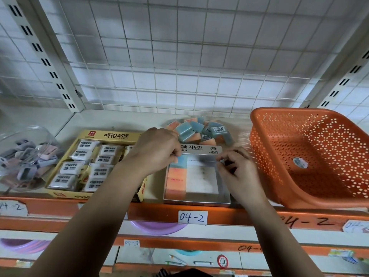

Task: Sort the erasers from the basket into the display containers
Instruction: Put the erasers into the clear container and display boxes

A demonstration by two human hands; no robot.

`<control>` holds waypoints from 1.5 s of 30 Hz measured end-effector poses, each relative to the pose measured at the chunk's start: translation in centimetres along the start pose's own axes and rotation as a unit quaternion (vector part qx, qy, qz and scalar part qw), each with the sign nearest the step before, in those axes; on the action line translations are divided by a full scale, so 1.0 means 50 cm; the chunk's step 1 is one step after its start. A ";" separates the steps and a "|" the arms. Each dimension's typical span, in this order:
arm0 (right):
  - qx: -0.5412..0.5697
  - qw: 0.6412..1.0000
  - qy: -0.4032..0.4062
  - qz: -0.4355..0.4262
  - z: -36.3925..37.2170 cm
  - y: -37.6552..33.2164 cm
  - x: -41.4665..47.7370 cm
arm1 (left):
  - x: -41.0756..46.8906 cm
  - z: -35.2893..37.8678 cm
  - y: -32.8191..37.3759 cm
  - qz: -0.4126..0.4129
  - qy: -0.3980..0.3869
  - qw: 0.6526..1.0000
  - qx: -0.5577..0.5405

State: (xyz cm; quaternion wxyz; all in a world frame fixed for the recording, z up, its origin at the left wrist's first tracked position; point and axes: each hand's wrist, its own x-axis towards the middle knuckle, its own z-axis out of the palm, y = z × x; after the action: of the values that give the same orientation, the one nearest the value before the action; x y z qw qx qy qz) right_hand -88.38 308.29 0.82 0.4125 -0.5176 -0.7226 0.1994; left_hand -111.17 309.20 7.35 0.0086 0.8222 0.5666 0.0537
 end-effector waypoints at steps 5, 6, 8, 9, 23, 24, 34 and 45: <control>-0.002 1.000 -0.009 0.005 -0.002 -0.002 0.000 | -0.004 0.001 -0.001 -0.015 0.013 1.000 -0.004; -0.003 1.000 -0.012 0.006 -0.002 -0.002 0.000 | -0.007 0.004 -0.003 -0.015 0.010 1.000 -0.007; -0.004 1.000 -0.016 0.010 -0.002 -0.002 -0.001 | -0.011 0.008 -0.006 -0.014 -0.002 1.000 -0.023; -0.001 1.000 -0.017 0.010 -0.003 -0.003 -0.001 | -0.013 0.009 -0.006 -0.014 -0.008 0.999 -0.029; -0.083 0.993 0.027 -0.079 0.000 -0.034 0.028 | -0.009 -0.017 -0.039 -0.042 0.054 0.986 -0.152; -0.084 0.992 0.020 -0.094 0.004 -0.039 0.047 | -0.008 -0.018 -0.045 -0.051 0.083 0.983 -0.153; -0.237 0.948 -0.172 -0.127 0.110 -0.089 0.239 | -0.025 0.002 -0.064 -0.110 0.137 0.972 -0.159; -0.125 0.983 -0.128 -0.040 0.082 -0.087 0.225 | 0.024 -0.034 -0.072 -0.104 0.090 0.972 -0.188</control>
State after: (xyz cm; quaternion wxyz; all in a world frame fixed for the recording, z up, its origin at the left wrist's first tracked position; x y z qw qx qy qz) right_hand -95.58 317.46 5.93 0.2562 -0.5056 -0.8091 0.1554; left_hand -114.28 311.52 8.89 0.1174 0.7343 0.6271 0.2320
